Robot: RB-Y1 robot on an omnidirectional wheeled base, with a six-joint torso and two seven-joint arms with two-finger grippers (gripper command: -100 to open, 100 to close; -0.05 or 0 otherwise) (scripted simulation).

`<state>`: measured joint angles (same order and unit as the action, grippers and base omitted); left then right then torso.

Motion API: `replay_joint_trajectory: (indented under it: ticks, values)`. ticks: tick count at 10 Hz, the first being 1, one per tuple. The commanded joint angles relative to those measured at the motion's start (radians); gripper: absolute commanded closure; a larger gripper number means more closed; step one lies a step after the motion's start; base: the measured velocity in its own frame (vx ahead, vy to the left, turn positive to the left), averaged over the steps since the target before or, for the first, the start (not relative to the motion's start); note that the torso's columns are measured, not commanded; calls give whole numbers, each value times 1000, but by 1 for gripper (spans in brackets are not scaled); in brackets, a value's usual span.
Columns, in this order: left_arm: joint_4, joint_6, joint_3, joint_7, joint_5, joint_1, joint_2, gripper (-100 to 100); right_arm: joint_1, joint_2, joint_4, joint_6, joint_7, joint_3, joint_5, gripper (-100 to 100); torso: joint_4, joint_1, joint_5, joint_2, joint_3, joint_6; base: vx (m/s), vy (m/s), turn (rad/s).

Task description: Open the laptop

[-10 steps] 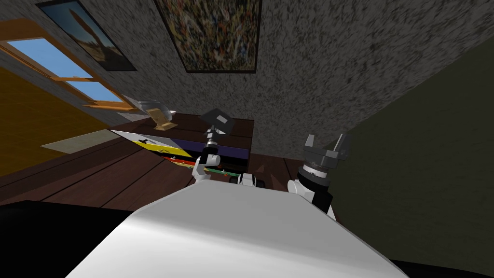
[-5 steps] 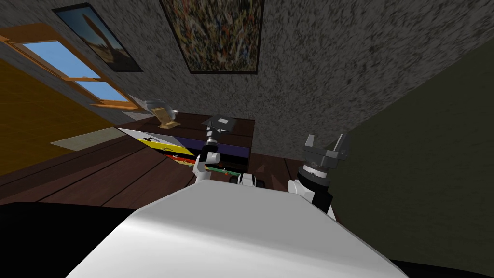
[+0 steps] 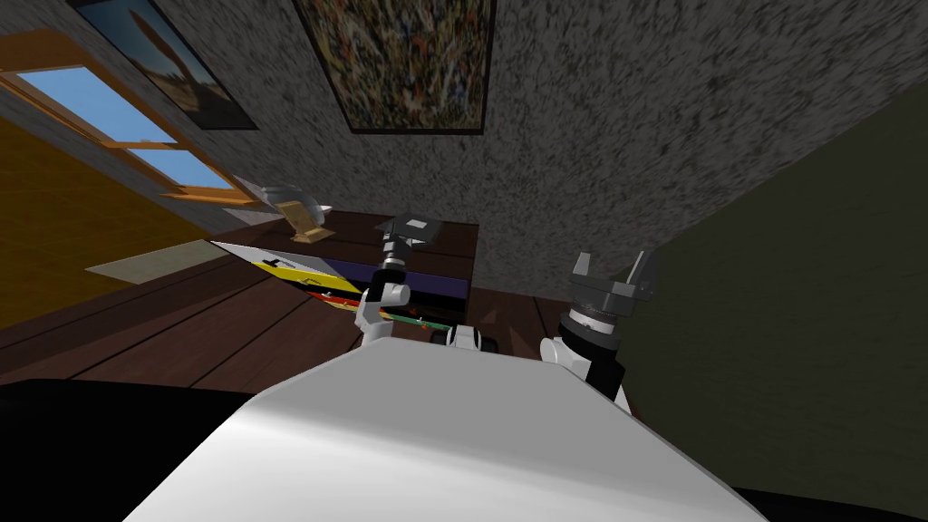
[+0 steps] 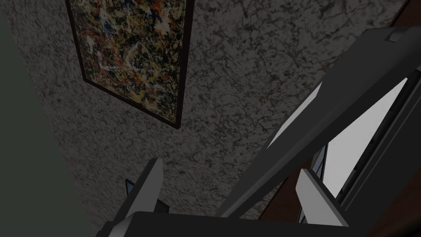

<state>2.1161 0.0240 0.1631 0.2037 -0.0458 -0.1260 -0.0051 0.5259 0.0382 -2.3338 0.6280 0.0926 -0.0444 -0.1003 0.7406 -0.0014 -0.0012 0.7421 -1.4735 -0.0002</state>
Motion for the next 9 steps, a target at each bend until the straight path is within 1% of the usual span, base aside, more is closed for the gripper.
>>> replay_joint_trajectory:
  ticks: [1, 2, 3, 4, 9]
  values:
    - [62, 55, 3, 4, 0, -3, -1, -100, 0, 0, 0, 0, 0, 0, 0, 0, 0, 0, 0, -1, -1, 0, 14, 1, -3]
    - [85, 76, 5, 5, 0, -4, 0, -100, 0, 0, 0, 0, 0, 0, 0, 0, -1, 0, 0, -2, -1, 0, 16, 0, -3]
    - [71, 57, -1, 1, 3, -10, -6, -100, 0, 0, 0, 0, 0, 0, 0, 0, -1, 0, 0, -3, -2, 0, 8, 0, 0]
    - [74, 63, -2, 1, 4, -10, -7, 0, 0, 0, 0, 0, 0, 0, 0, 0, -2, 1, 1, -3, -2, 0, 0, 0, 0]
    - [74, 62, -2, 1, 4, -10, -7, 0, 0, 0, 0, 0, 0, 0, 0, 0, -3, 1, 1, -4, -3, 0, 0, 0, 0]
